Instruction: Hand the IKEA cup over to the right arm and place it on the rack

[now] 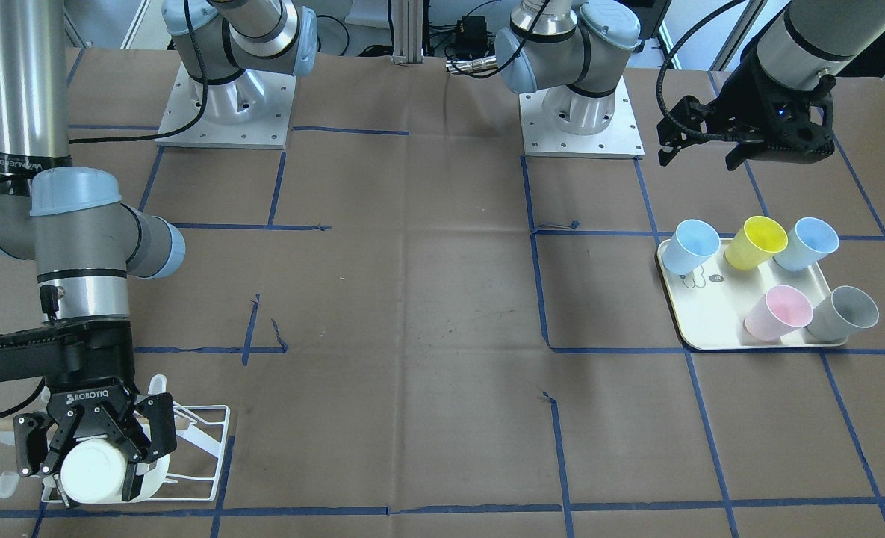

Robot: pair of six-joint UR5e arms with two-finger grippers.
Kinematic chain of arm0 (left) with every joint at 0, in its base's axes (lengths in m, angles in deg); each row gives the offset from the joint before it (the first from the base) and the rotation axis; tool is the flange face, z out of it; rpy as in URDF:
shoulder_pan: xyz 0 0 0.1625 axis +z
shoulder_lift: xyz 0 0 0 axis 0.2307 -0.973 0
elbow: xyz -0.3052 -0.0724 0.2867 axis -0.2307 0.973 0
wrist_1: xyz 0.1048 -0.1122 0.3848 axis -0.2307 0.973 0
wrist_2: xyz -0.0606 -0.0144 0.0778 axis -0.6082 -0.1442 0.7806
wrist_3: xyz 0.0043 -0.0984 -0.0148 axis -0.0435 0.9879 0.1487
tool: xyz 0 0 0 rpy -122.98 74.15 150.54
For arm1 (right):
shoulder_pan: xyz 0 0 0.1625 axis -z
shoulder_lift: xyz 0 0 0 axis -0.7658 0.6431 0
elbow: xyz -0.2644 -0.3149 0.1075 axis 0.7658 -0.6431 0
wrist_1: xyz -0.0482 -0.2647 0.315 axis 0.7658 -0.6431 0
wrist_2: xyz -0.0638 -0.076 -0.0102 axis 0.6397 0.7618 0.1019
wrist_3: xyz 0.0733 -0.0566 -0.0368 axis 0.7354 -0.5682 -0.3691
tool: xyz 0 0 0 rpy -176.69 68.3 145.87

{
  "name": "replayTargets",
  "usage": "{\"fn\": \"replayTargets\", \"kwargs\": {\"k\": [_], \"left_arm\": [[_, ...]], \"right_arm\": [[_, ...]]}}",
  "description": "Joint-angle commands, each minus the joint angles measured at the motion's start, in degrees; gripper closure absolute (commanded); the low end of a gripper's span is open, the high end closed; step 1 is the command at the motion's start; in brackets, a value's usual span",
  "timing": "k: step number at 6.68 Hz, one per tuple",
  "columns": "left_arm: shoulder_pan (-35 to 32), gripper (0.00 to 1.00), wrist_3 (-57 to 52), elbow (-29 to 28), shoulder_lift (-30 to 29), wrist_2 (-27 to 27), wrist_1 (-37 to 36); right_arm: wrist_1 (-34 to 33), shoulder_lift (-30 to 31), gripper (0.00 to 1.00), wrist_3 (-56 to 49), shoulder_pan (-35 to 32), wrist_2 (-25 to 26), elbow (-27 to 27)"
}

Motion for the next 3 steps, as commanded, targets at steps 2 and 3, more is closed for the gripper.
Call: {"fn": "replayTargets", "kwargs": {"k": [2, 3], "left_arm": [[8.03, 0.02, -10.04, 16.24, 3.94, 2.61, -16.43], [9.27, 0.02, -11.01, 17.23, 3.42, 2.52, -17.94]], "right_arm": [[0.06, -1.44, 0.86, -0.09, 1.59, -0.12, 0.54], [-0.02, -1.79, 0.86, -0.09, 1.59, -0.04, 1.15]]}}
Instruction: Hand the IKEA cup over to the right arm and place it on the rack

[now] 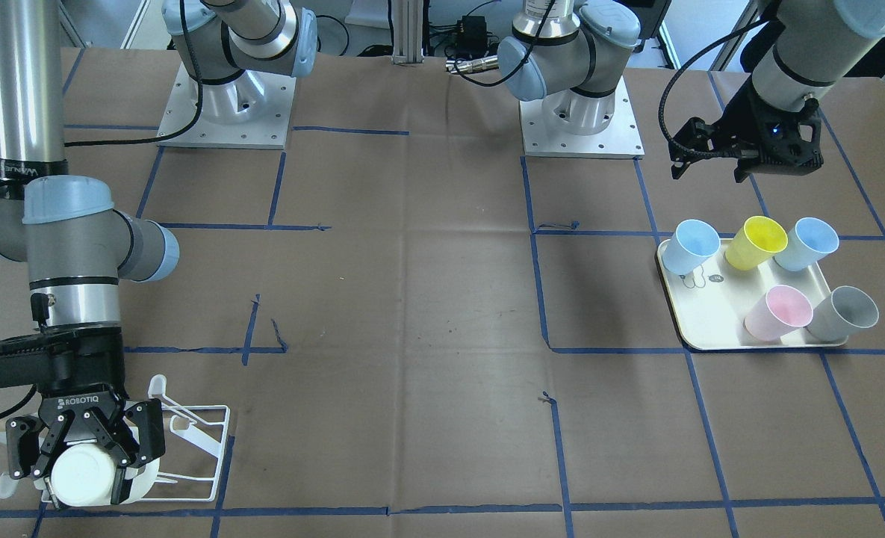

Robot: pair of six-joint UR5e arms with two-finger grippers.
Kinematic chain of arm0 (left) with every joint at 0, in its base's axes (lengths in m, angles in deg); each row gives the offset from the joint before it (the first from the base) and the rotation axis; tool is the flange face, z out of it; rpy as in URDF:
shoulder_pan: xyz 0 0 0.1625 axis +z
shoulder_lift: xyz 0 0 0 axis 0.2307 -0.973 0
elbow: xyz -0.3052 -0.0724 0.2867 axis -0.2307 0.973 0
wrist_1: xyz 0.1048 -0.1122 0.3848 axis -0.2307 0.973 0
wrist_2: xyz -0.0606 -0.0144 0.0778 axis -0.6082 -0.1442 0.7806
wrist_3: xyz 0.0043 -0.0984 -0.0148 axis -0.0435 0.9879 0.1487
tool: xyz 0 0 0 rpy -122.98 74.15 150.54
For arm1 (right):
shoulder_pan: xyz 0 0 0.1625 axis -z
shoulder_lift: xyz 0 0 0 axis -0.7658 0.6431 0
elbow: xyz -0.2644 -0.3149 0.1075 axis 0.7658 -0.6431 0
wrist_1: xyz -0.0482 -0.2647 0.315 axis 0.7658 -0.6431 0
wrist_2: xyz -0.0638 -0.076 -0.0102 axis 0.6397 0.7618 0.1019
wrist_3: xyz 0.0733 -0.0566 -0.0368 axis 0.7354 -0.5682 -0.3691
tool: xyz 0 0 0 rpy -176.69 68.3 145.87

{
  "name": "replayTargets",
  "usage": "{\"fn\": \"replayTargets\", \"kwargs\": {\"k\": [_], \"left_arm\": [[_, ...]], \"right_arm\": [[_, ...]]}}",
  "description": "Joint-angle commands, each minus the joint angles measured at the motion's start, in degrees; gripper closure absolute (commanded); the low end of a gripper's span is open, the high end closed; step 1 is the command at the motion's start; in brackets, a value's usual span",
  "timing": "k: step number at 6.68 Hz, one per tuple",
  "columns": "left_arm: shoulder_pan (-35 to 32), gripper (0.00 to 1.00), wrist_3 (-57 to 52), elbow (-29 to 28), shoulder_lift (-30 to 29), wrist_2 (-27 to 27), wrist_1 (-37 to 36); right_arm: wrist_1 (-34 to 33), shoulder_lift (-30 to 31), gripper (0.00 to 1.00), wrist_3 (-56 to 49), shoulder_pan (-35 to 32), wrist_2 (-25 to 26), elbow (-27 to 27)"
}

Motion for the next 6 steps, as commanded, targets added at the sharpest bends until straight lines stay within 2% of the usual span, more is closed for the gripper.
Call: {"fn": "replayTargets", "kwargs": {"k": [1, 2, 3, 6], "left_arm": [[2.58, 0.02, -1.61, 3.39, -1.18, -0.15, -4.51], [2.67, 0.02, -1.7, 5.74, -2.67, -0.06, -8.53], [2.76, 0.02, -1.61, 8.99, -5.12, -0.06, -15.36], [2.85, 0.03, -1.61, 16.29, -11.27, -0.24, -30.31]], "right_arm": [[-0.15, -0.8, 0.85, 0.08, 0.05, 0.08, 0.92], [-0.06, -0.89, 0.6, 0.08, -0.03, 0.17, 1.01], [0.38, -0.89, 0.01, 0.34, -0.04, 0.96, 1.01], [0.47, -0.28, 0.0, 0.35, -0.39, 2.19, 0.75]]}}
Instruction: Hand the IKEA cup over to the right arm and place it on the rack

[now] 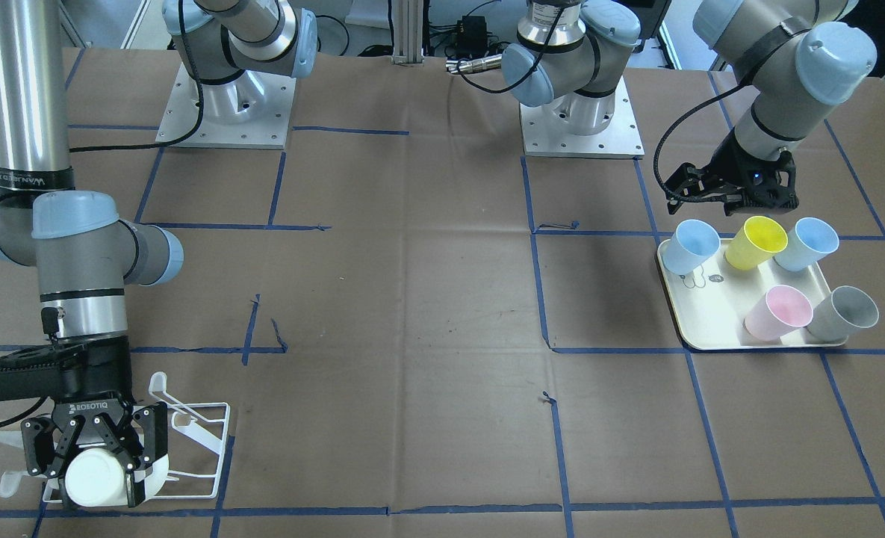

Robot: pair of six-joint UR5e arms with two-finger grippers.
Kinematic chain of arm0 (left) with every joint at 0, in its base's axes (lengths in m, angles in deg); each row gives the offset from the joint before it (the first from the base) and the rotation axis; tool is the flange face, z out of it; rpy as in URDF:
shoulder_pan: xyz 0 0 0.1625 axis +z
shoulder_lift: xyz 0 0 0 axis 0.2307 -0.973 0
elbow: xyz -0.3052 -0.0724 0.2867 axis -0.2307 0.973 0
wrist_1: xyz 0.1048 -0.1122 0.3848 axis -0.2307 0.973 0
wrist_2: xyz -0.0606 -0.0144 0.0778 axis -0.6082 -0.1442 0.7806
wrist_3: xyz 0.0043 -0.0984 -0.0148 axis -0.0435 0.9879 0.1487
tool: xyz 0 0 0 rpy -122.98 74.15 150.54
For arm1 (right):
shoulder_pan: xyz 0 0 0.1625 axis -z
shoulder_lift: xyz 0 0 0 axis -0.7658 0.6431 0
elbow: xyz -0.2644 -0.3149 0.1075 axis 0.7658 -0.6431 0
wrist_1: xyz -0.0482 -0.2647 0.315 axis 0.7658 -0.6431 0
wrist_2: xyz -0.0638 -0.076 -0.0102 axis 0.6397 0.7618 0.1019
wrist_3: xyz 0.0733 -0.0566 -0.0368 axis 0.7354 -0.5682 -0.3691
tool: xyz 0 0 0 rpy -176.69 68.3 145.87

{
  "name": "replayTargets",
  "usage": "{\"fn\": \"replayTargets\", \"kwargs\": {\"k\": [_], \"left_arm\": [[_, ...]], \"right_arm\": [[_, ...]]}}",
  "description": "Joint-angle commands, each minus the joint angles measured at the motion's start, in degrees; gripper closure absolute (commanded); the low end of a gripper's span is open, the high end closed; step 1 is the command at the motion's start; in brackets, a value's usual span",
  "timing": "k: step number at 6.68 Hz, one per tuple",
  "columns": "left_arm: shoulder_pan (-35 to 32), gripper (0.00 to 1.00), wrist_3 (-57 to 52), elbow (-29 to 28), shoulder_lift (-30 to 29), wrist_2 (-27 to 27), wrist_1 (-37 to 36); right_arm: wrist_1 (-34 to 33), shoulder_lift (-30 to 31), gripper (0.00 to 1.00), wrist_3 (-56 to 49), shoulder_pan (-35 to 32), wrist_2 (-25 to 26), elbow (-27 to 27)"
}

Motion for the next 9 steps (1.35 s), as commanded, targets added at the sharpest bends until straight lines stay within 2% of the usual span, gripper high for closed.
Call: {"fn": "replayTargets", "kwargs": {"k": [1, 2, 3, 4, 5, 6, 7, 8, 9], "left_arm": [[0.11, 0.02, -0.17, 3.6, -4.03, 0.42, -9.25], [0.03, 0.01, -0.26, 3.61, -3.96, 0.68, -8.94], [0.03, 0.18, -0.44, 3.44, -3.87, 0.77, -8.85], [0.03, 0.63, -0.26, 3.43, -3.61, 0.86, -8.58], [-0.06, 0.88, -0.52, 2.91, -3.34, 0.77, -8.41], [0.02, 1.0, -1.4, 2.65, -2.65, 0.77, -8.49], [0.03, 1.0, -2.19, 1.25, -1.16, 0.77, -7.88], [0.03, 1.0, -2.2, -1.9, -0.1, 0.69, -2.92], [-0.15, 1.0, -2.11, -7.67, 1.48, 0.51, 4.18]], "right_arm": [[0.05, 1.63, 0.0, -0.16, -0.47, 0.15, -0.63], [0.22, 4.08, 0.0, -0.08, -0.91, 0.06, -0.72], [0.23, 6.71, 0.0, -0.08, -1.27, 0.06, -0.55], [0.23, 8.74, 0.0, 0.62, -2.49, -0.12, -0.37], [0.31, 10.94, 0.0, 0.62, -4.33, -0.55, -0.2], [2.31, 13.92, 0.0, 0.89, -6.09, -1.08, 1.55], [7.12, 18.73, 0.0, 4.72, -6.89, -1.78, 4.87], [8.3, 23.83, 0.0, 13.02, -7.15, -1.79, 7.95], [8.83, 28.06, 0.0, 19.02, -7.77, -1.87, 12.15]]}}
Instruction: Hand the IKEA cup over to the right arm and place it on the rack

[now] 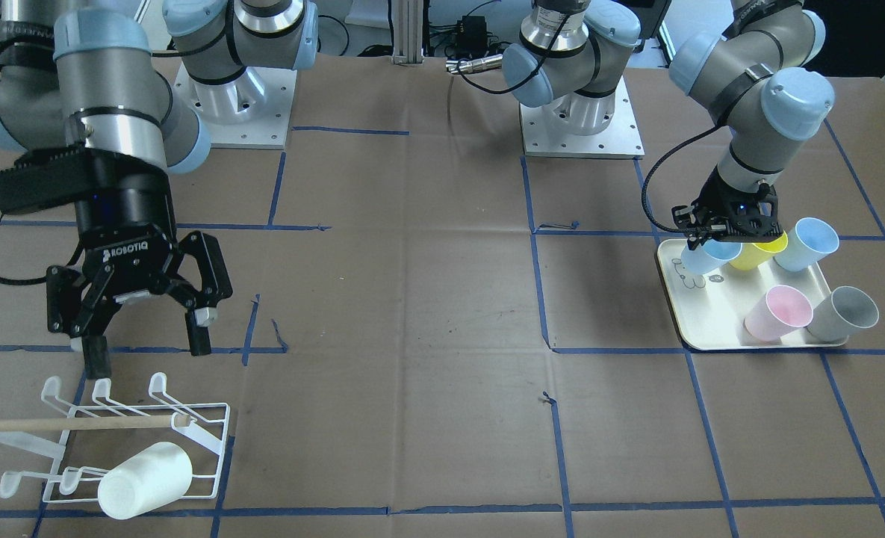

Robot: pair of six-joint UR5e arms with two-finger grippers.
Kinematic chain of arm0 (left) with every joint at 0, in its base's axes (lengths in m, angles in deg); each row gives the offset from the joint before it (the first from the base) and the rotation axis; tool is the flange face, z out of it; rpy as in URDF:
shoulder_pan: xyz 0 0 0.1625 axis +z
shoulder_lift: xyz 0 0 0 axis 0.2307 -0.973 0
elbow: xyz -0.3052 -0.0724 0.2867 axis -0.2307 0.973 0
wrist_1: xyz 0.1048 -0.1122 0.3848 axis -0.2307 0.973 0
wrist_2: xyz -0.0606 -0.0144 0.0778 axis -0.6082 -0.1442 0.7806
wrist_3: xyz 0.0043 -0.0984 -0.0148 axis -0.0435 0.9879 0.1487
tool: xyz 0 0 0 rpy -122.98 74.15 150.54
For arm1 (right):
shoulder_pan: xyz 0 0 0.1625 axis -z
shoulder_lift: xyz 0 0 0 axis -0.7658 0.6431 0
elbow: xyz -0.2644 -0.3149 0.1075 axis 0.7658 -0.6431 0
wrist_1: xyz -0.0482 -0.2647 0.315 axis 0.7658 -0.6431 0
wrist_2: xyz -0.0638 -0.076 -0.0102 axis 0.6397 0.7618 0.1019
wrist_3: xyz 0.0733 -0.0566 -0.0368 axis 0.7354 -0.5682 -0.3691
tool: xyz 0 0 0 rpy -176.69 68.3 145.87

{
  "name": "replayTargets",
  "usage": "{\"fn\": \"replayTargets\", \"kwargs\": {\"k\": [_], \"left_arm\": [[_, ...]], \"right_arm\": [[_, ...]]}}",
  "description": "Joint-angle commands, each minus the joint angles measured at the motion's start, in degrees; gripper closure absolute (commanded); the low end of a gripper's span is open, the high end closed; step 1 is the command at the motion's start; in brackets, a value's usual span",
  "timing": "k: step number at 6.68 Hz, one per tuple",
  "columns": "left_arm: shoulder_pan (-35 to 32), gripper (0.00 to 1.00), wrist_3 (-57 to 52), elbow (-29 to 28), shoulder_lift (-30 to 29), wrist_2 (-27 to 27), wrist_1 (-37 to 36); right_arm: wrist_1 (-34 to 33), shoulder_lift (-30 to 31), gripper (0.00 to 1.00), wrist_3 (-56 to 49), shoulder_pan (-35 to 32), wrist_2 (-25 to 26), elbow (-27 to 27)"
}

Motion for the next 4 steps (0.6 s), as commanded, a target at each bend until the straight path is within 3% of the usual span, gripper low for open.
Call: {"fn": "replayTargets", "kwargs": {"k": [1, 3, 4], "left_arm": [[-0.22, 1.0, 0.05, -13.48, 0.43, -0.5, 14.82], [-1.0, 1.0, -0.73, -32.1, -5.16, -3.91, 27.86], [-3.27, 1.0, -1.09, -39.85, -10.25, -5.24, 30.26]], "right_arm": [[0.38, 8.59, 0.0, 12.32, -0.95, -0.24, 8.63], [-1.81, 11.34, 0.0, 20.16, -4.62, -0.33, 12.61], [-7.31, 10.56, 0.0, 23.76, -6.21, -0.25, 14.02]]}}
